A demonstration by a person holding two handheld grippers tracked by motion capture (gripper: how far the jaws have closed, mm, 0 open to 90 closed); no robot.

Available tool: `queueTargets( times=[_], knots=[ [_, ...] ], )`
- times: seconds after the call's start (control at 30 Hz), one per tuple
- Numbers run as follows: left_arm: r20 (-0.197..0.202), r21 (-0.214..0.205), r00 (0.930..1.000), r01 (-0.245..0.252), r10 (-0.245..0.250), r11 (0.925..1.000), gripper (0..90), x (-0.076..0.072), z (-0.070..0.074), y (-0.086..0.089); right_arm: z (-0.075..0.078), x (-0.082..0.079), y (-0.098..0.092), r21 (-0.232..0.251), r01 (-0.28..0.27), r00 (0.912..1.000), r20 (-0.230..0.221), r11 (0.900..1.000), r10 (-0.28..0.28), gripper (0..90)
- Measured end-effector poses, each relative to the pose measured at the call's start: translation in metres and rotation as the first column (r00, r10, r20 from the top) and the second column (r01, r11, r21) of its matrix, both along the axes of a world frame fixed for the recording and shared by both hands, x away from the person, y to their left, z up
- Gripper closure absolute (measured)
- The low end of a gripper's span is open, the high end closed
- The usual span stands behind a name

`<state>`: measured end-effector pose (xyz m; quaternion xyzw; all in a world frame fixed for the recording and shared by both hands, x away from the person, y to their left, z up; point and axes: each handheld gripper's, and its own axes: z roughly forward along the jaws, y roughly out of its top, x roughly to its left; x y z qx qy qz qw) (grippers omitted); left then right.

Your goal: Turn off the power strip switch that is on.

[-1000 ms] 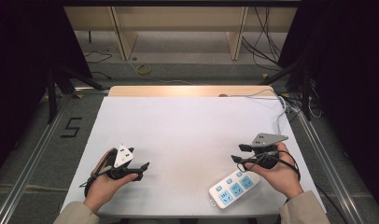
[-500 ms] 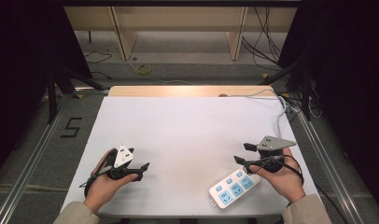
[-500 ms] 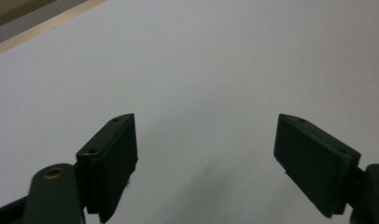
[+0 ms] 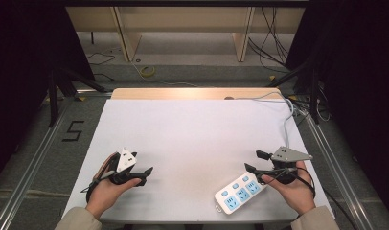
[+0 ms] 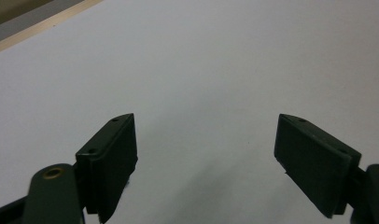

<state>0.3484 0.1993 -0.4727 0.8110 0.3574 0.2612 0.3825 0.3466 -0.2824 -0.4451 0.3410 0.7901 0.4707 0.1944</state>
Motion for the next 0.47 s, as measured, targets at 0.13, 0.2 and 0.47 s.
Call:
queueTargets(
  times=[0.13,0.2,0.47],
  knots=[
    [-0.005,0.003,1.0000,0.000,0.000,1.0000,21.1,0.0003,-0.0005,0.0000,-0.0021,-0.0049,-0.0047,0.024,0.032,0.9992,0.022,0.9992,-0.033,33.5],
    [-0.006,0.004,1.0000,0.001,-0.001,1.0000,21.1,0.0003,-0.0007,-0.0004,-0.0034,-0.0073,-0.0062,0.033,0.045,0.9986,0.025,0.9984,-0.046,33.5],
    [-0.007,0.004,1.0000,0.000,0.000,1.0000,20.9,0.0007,-0.0014,-0.0006,-0.0078,-0.0089,-0.0068,0.036,0.049,0.9984,0.028,0.9982,-0.050,33.2]
  ],
)
